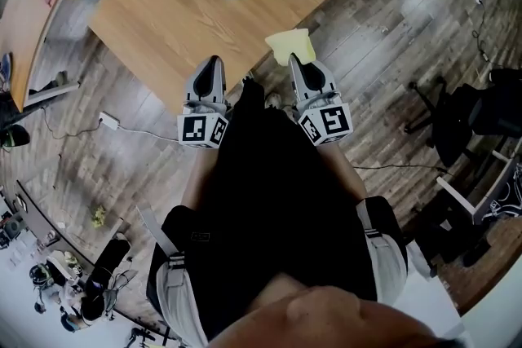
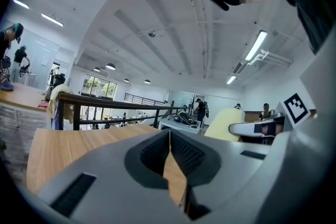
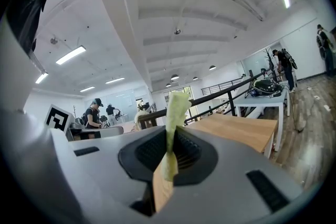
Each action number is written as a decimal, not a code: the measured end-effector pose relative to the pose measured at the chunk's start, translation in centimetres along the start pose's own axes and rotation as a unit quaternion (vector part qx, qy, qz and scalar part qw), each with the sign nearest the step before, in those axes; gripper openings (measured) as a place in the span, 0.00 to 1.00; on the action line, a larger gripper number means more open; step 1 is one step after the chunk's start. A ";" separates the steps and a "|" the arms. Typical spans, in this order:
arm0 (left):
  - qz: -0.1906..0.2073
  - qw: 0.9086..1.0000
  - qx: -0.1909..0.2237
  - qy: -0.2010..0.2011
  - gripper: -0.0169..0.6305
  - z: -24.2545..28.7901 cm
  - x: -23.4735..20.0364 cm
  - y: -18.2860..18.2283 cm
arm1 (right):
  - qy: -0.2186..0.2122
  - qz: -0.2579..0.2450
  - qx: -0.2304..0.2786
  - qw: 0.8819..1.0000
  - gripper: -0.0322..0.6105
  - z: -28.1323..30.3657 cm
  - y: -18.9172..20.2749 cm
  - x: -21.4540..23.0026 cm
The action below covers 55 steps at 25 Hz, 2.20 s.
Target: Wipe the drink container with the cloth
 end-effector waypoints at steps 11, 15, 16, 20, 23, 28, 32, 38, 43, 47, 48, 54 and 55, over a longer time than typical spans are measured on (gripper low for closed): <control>-0.014 0.999 -0.014 0.025 0.06 7.7 -5.2 -0.3 | 0.010 -0.007 -0.034 0.999 0.11 8.0 -0.5 1.4; -0.020 0.999 -0.025 0.041 0.06 10.3 -7.0 0.4 | 0.003 -0.018 -0.055 0.998 0.11 10.7 -0.4 1.6; -0.015 0.998 -0.029 0.045 0.06 11.1 -7.3 0.6 | 0.000 -0.017 -0.062 0.998 0.11 11.3 -0.3 1.9; -0.004 0.998 -0.046 0.040 0.06 13.9 -8.0 1.6 | -0.015 -0.006 -0.091 0.996 0.11 13.0 0.2 3.3; -0.011 0.998 -0.053 0.019 0.06 15.8 -8.4 2.4 | -0.037 -0.002 -0.108 0.993 0.11 14.8 0.4 5.0; -0.018 0.997 -0.069 -0.013 0.06 18.8 -8.9 3.9 | -0.089 0.003 -0.153 0.984 0.11 18.5 1.3 7.6; -0.031 0.995 -0.087 -0.033 0.06 20.6 -9.1 5.5 | -0.135 0.003 -0.210 0.968 0.11 20.9 3.0 9.3; -0.041 0.988 -0.128 -0.077 0.06 23.9 -10.9 7.9 | -0.186 0.005 -0.265 0.946 0.11 24.4 4.5 11.6; -0.050 0.978 -0.179 -0.092 0.06 24.6 -11.1 9.8 | -0.216 0.008 -0.322 0.922 0.11 26.0 6.8 12.1; -0.063 0.976 -0.186 -0.094 0.06 24.9 -11.2 10.3 | -0.228 0.013 -0.351 0.908 0.11 27.4 9.0 11.9; -0.064 0.975 -0.190 -0.094 0.06 25.0 -11.2 10.3 | -0.229 0.016 -0.357 0.906 0.11 27.7 9.5 11.9; -0.074 0.972 -0.203 -0.089 0.06 25.5 -11.4 10.3 | -0.246 0.022 -0.390 0.887 0.11 29.3 13.0 10.9; -0.076 0.972 -0.203 -0.090 0.06 25.5 -11.4 10.2 | -0.251 0.021 -0.393 0.884 0.11 29.5 13.4 10.6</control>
Point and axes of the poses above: the fingertips, and each gripper's own axes: z forward along the fingers, x to its right, y out of its underside, the point moved 3 cm from there along -z, backward along the fingers, and after that the axes turned 3 degrees about z, right-handed, at the moved point
